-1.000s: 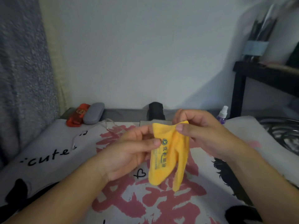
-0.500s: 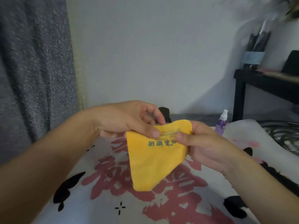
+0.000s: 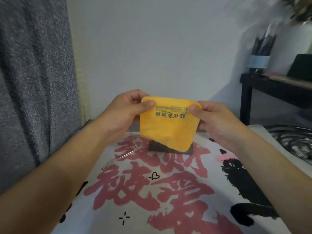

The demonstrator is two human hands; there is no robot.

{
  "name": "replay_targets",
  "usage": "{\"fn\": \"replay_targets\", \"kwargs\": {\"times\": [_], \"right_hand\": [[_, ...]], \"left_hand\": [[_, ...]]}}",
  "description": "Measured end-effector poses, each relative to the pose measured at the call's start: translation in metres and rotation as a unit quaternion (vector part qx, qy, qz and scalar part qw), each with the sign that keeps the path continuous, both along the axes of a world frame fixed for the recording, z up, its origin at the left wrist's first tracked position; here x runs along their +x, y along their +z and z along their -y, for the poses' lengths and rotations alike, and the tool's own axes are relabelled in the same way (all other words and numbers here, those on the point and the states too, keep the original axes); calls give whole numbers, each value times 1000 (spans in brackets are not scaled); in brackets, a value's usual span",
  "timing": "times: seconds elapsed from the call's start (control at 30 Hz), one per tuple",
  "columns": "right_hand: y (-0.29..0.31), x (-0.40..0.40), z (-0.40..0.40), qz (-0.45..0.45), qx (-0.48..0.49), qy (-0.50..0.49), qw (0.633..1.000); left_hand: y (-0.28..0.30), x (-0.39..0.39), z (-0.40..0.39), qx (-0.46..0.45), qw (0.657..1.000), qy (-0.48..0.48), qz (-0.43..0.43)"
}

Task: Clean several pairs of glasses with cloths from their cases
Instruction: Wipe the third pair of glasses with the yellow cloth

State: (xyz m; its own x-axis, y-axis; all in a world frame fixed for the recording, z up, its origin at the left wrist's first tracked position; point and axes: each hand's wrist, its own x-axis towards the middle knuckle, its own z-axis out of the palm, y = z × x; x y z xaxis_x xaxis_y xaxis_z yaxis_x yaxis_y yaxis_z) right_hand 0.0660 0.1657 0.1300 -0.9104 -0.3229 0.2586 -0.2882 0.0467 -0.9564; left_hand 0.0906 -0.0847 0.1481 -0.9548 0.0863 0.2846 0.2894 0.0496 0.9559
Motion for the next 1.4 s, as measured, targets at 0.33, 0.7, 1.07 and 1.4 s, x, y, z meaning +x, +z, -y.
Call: {"fn": "replay_targets", "kwargs": {"times": [0.33,0.7,1.07,1.4], "right_hand": [[-118,76,-37,-87,249,105,959],[-119,63,-26,-11,262,81,962],[-131,-1,20,-50,417,-105,902],[-132,-2,25,-60,436,-138,888]], "left_hand": [[-118,90,9,-181,972,-117,94],[-135,91,2,-244,967,9,79],[-145,34,-10,-406,887,178,125],[-144,38,-13,-448,867,199,87]]}}
